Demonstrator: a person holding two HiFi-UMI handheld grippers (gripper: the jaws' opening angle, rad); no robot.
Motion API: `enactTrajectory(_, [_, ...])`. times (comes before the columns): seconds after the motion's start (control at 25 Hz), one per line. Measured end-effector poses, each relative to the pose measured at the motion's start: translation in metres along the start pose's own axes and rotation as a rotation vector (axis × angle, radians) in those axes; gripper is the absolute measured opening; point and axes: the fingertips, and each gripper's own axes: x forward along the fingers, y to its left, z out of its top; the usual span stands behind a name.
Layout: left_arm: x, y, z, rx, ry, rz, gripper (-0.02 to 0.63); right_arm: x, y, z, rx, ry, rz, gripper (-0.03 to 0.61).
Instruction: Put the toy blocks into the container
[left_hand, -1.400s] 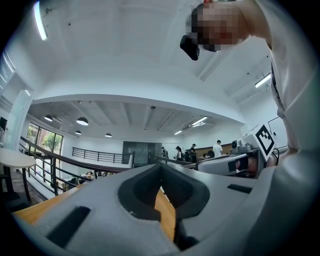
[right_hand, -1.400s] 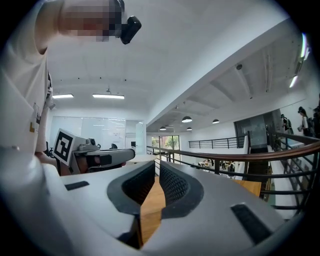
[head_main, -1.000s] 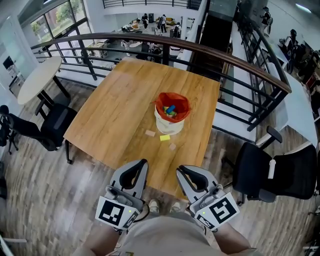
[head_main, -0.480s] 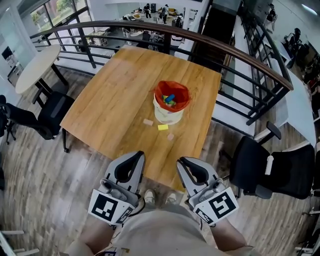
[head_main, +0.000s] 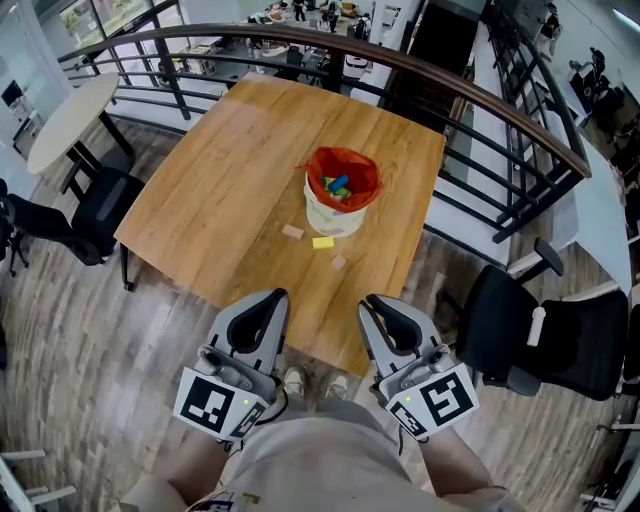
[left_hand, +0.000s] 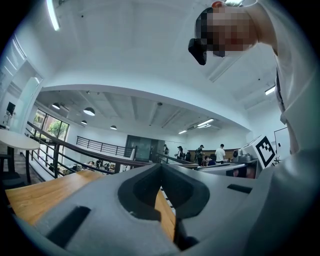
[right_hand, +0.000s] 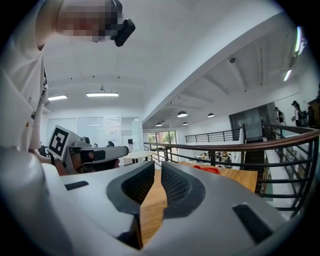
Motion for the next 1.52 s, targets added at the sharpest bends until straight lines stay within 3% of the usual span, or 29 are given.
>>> enactTrajectory(0.16, [0.017,0.009,-0.004,0.002,0.004,0.007,0.011,0.018,-0.014,-0.001,-0.014,0.011,-0.009,0.046])
enactTrajectory(0.24, [0.025,0.014,0.000,0.001,-0.013,0.007,0.011,0.028,-0.024,-0.002,-0.015,0.018,-0.016,0.093])
enactTrajectory(0.52, [0.054,0.034,0.007,0.031,-0.058,0.010,0.011,0.057,-0.064,-0.015,-0.035,0.048,-0.057,0.166])
enactTrajectory(0.84, [0.088,0.062,-0.010,0.049,-0.049,0.011,0.011,0.094,-0.098,-0.057,-0.034,0.135,-0.084,0.206])
enactTrajectory(1.16, [0.120,0.085,-0.068,0.033,0.023,0.006,0.011,0.127,-0.120,-0.118,-0.008,0.243,-0.071,0.213])
enactTrajectory(1.52, [0.146,0.111,-0.169,0.003,0.181,0.004,0.011,0.157,-0.142,-0.201,0.030,0.384,-0.060,0.215])
